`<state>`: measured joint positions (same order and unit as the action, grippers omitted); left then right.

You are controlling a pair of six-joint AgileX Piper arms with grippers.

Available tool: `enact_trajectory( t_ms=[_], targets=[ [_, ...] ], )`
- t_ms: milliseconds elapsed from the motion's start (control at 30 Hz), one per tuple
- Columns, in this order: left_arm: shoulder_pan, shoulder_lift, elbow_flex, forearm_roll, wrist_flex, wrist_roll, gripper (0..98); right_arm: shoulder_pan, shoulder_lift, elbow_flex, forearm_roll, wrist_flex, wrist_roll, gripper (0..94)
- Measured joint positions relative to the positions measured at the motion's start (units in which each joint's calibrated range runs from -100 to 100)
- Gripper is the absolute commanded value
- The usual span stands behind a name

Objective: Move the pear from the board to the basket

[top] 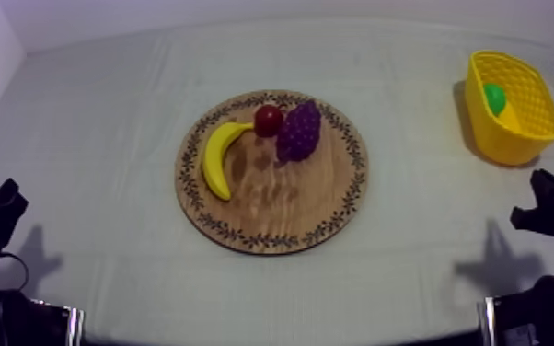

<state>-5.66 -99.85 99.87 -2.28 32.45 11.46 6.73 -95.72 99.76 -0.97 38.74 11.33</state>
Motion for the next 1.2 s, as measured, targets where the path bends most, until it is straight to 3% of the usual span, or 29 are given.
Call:
enact_trajectory(
  t_ms=[1200],
  targets=[
    [0.0,0.0,0.0,0.0,0.0,0.0,0.1,-0.05,0.0,0.0,0.0,0.0,0.41,0.5]
  ],
)
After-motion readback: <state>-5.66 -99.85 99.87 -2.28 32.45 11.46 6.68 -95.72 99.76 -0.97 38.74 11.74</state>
